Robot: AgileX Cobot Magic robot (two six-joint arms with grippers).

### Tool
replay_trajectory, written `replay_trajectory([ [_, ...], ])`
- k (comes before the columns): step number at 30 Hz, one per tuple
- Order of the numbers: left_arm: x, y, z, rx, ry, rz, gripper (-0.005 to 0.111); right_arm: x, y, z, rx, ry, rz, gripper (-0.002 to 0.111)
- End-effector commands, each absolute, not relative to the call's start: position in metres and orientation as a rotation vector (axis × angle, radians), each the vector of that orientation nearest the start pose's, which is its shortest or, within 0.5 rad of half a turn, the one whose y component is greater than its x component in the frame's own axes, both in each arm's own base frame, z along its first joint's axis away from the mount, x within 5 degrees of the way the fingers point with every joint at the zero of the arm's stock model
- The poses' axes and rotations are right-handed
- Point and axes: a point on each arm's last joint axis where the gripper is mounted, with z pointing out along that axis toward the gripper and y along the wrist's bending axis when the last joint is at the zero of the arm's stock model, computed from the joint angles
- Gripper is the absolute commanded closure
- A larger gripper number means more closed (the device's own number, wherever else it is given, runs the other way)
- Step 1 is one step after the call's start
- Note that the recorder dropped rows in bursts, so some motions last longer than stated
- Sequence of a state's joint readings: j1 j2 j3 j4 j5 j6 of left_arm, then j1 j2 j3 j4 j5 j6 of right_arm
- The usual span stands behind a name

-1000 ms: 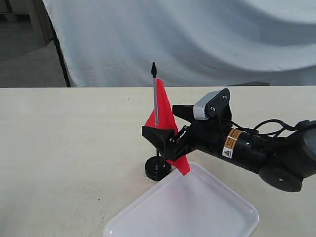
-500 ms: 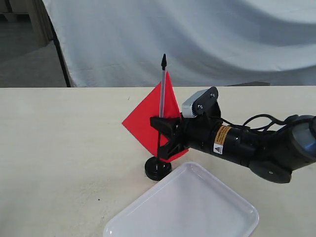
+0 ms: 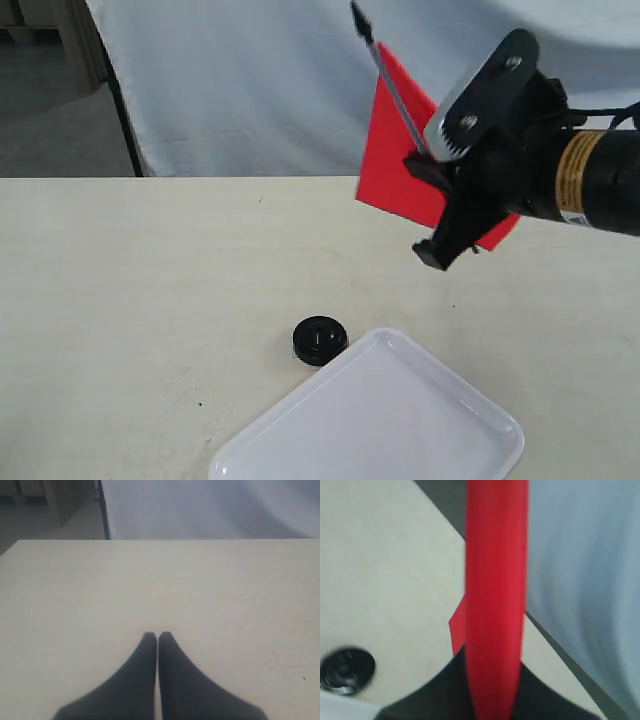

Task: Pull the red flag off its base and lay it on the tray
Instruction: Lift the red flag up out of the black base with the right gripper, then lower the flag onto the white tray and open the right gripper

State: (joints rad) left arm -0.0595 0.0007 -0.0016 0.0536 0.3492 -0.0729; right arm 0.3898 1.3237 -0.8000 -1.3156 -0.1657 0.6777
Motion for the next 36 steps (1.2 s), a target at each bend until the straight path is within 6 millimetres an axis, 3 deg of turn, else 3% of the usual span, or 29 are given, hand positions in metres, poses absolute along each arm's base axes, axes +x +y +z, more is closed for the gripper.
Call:
replay_trajectory([
  [1, 0.053, -0.002, 0.182, 0.02, 1.827, -0.052, 0.105, 0.239, 0.138, 0.262, -1.333, 1.645, -0.453, 0.109],
  [4, 0.053, -0.002, 0.182, 0.02, 1.827, -0.052, 0.105, 0.219, 0.166, 0.223, -1.685, 1.624, -0.603, 0.109],
  [8, 0.053, -0.002, 0.182, 0.02, 1.827, -0.052, 0.105, 0.195, 0.187, 0.173, -2.186, 1.58, -0.652, 0.109],
  [10, 0.053, -0.002, 0.182, 0.02, 1.827, -0.052, 0.105, 0.188, 0.198, 0.16, -2.27, 1.534, -0.636, 0.109],
  [16, 0.053, -0.002, 0.182, 0.02, 1.827, -0.052, 0.105, 0.18, 0.211, 0.141, -2.381, 1.432, -0.636, 0.109],
  [22, 0.053, -0.002, 0.182, 0.02, 1.827, -0.052, 0.105, 0.181, 0.212, 0.139, -2.383, 1.409, -0.646, 0.108],
  [25, 0.053, -0.002, 0.182, 0.02, 1.827, -0.052, 0.105, 0.181, 0.212, 0.139, -2.371, 1.423, -0.643, 0.094],
  [29, 0.053, -0.002, 0.182, 0.02, 1.827, -0.052, 0.105, 0.181, 0.212, 0.139, -2.351, 1.448, -0.637, 0.056],
  [31, 0.053, -0.002, 0.182, 0.02, 1.827, -0.052, 0.105, 0.181, 0.212, 0.139, -2.346, 1.456, -0.634, 0.044],
  [36, 0.053, -0.002, 0.182, 0.02, 1.827, -0.052, 0.105, 0.179, 0.212, 0.14, -2.348, 1.47, -0.651, 0.045],
])
